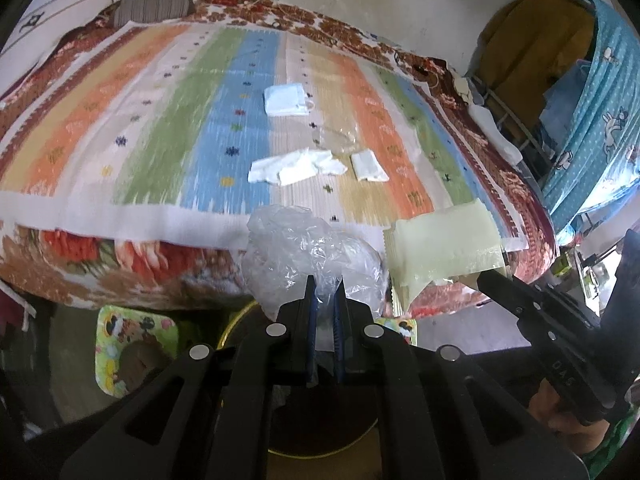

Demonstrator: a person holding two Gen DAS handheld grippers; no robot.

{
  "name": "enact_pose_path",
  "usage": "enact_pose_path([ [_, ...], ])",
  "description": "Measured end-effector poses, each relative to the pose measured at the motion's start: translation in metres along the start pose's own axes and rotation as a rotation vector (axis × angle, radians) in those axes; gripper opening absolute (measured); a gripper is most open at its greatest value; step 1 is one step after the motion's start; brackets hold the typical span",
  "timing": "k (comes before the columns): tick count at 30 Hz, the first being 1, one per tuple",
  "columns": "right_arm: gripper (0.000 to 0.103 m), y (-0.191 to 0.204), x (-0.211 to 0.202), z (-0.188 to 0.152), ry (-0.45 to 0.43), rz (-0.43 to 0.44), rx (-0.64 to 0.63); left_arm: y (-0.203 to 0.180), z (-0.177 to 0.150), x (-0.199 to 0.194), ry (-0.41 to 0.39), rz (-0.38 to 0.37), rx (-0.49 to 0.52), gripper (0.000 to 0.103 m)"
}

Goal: Collect trash
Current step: 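Carry the yellow-green sheet with right tool while left tool carries the bag over the bin, then open right tool to drop the sheet while left tool drops the bag into bin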

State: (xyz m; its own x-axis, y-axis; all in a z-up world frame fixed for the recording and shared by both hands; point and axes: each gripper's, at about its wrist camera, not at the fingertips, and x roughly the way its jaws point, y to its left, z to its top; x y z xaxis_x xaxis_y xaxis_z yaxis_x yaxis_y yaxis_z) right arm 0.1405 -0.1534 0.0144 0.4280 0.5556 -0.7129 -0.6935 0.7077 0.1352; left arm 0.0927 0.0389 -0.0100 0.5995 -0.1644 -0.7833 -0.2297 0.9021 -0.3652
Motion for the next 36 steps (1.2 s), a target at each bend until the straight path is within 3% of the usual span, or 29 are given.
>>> enact_pose_path([
  [6, 0.005, 0.005, 0.001, -0.014, 0.023, -0.020, -0.003, 0.001, -0.017, 0.005, 0.045, -0.015, -0.014, 0.006],
  [13, 0.005, 0.011, 0.003, -0.026, 0.056, -0.041, -0.015, -0.003, -0.036, 0.018, 0.108, 0.038, 0.007, 0.006],
  [23, 0.005, 0.023, 0.011, -0.047, 0.118, -0.061, -0.036, -0.009, -0.054, 0.031, 0.176, 0.051, 0.029, 0.006],
  [30, 0.005, 0.026, 0.025, -0.057, 0.178, -0.067, -0.038, 0.005, -0.064, 0.047, 0.255, 0.076, -0.070, 0.006],
  [36, 0.006, 0.017, 0.050, -0.066, 0.286, -0.086, 0.022, 0.011, -0.064, 0.053, 0.273, 0.086, -0.106, 0.010],
])
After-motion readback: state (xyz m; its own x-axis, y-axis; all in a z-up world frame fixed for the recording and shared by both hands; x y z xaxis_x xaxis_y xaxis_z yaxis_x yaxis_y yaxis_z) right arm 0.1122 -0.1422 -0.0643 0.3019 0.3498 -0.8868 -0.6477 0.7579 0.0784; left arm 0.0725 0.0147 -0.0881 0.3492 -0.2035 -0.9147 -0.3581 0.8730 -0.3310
